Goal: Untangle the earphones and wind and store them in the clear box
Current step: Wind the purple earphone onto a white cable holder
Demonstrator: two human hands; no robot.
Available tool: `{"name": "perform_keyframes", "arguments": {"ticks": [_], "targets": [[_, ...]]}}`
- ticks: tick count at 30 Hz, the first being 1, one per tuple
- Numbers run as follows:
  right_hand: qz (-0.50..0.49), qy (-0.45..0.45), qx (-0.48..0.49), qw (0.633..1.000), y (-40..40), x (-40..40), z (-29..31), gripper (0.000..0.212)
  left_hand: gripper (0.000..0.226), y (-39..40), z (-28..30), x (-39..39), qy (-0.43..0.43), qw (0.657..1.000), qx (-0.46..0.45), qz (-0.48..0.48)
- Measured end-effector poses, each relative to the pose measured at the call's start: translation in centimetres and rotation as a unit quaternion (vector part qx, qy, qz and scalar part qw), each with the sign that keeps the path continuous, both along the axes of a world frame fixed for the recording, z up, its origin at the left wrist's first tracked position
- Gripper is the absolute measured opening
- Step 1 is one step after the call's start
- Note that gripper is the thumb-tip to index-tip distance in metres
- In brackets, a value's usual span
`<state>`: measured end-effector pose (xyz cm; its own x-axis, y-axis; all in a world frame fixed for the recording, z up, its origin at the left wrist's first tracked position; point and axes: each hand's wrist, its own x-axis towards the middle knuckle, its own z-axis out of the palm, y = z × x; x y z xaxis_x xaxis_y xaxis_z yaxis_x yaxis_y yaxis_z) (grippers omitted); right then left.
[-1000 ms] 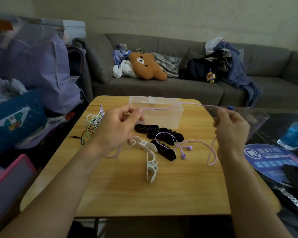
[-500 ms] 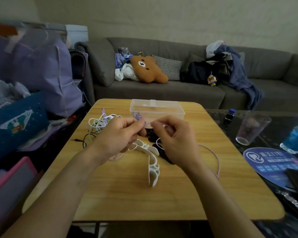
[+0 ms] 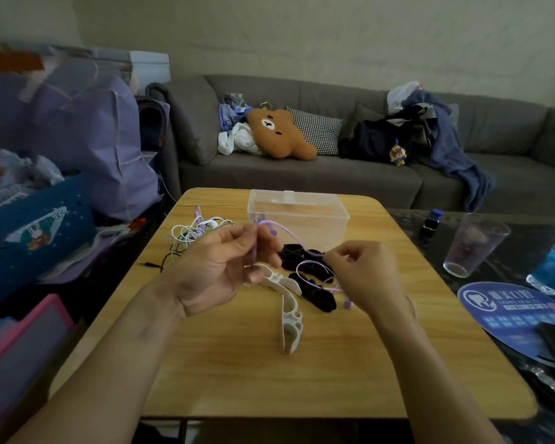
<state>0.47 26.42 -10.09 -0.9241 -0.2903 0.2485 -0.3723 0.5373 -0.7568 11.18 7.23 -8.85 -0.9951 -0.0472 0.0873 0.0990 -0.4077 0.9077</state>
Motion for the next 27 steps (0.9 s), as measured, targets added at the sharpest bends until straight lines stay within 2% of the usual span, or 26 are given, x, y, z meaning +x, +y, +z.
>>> {"name": "perform_keyframes", "arguments": {"ticks": [2, 5, 8, 10, 12, 14, 17, 23, 27], "targets": [[0.061, 0.042, 0.079, 0.994, -1.2, 1.6, 0.2, 0.017, 0.020, 0.3, 0.1, -0.4, 0.011, 0.998, 0.034, 0.053], [0.166, 0.094, 0.178, 0.965, -3.2, 4.7, 0.5, 0.023, 0.022, 0.3, -0.2, -0.8, 0.009, 0.988, 0.052, 0.142], [0.231, 0.128, 0.187, 0.946, -3.8, 6.4, 0.5, 0.021, 0.021, 0.6, -0.3, -0.8, 0.003, 0.982, 0.048, 0.183], [0.276, 0.129, 0.159, 0.939, -3.6, 6.5, 0.5, 0.019, 0.022, 0.9, -0.3, -0.6, 0.000, 0.981, 0.013, 0.196], [0.295, 0.177, 0.106, 0.933, -3.5, 6.3, 0.3, 0.020, 0.025, 0.9, -0.6, -0.4, -0.012, 0.977, -0.044, 0.208], [0.267, 0.261, 0.047, 0.926, -3.6, 5.9, 0.3, 0.025, 0.030, 0.9, -0.8, -0.3, -0.017, 0.975, -0.097, 0.200], [0.213, 0.320, -0.041, 0.922, -3.4, 5.5, 0.5, 0.023, 0.023, 1.1, -0.7, -0.1, -0.030, 0.975, -0.124, 0.181], [0.167, 0.298, -0.112, 0.933, -2.5, 4.1, 0.6, 0.018, 0.029, 1.8, -0.8, -0.7, -0.058, 0.981, -0.090, 0.161], [0.150, 0.301, -0.151, 0.930, -2.1, 4.1, 0.7, 0.018, 0.021, 2.8, 0.1, -1.2, -0.048, 0.977, 0.051, 0.200]]}}
